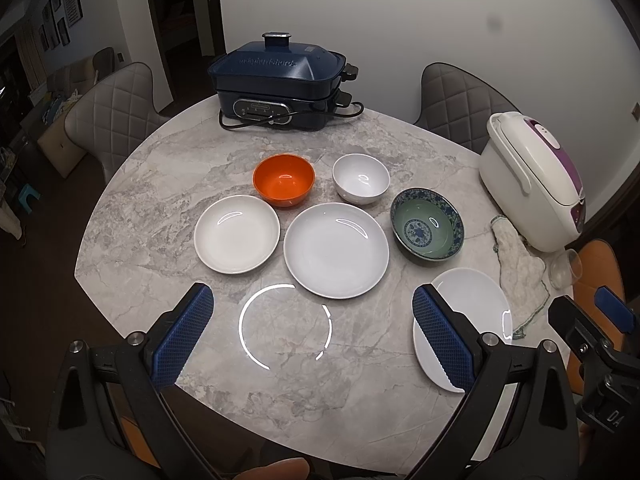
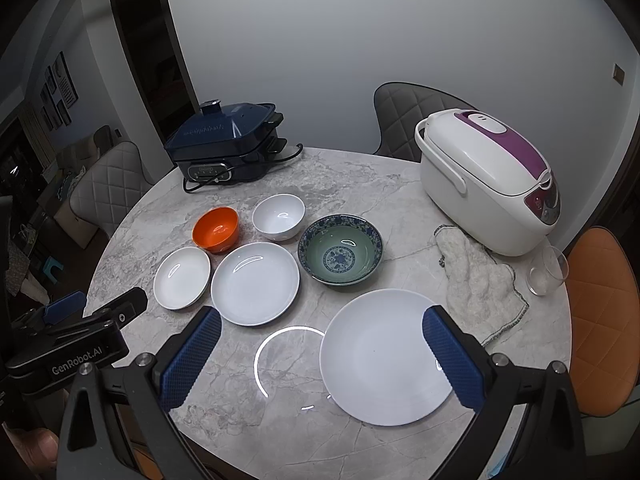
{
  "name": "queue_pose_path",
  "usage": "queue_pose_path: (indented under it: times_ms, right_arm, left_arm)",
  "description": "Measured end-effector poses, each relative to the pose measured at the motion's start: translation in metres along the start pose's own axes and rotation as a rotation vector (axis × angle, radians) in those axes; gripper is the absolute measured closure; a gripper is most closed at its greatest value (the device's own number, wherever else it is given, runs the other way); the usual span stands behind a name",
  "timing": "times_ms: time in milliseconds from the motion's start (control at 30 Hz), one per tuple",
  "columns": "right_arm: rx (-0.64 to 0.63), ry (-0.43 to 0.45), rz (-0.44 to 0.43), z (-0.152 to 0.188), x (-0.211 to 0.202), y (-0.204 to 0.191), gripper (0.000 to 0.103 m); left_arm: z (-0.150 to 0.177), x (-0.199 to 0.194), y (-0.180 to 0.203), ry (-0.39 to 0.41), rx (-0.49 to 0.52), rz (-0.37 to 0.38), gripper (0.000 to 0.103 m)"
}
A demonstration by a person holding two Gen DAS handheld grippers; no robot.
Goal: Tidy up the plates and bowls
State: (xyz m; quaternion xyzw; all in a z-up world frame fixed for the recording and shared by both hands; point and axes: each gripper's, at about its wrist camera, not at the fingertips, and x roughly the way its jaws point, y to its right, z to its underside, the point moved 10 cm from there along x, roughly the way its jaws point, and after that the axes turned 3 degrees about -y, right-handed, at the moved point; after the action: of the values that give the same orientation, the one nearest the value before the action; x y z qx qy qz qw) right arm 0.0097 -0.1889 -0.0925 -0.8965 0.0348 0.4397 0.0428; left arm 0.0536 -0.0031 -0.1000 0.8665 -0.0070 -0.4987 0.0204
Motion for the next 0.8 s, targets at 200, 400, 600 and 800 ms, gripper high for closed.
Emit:
queue_pose_path:
  times_ms: [200, 400, 600, 800]
  right_arm:
    - [-0.001, 0.0, 0.001, 0.0003, 0.0011, 0.0009, 0.0]
    - [0.0, -0.001, 0.0, 0.0007, 0.0019, 0.0014, 0.0]
    - [-0.001, -0.001, 0.001, 0.0012, 0.0028, 0.0012, 0.0]
    - [-0.001, -0.002, 0.001, 0.0018, 0.0033, 0.0011, 0.0]
  left_arm:
    - [0.0006, 0.0014, 0.0006, -0.002, 0.0, 0.0, 0.002]
    - [0.0022, 0.0024, 0.0014, -0.003, 0.0, 0.0, 0.002]
    - [0.0035, 0.0033, 0.0013, -0.003, -0.001, 0.002, 0.002]
    - [0.0088, 0.0077, 0.0026, -0.006, -0.002, 0.002, 0.002]
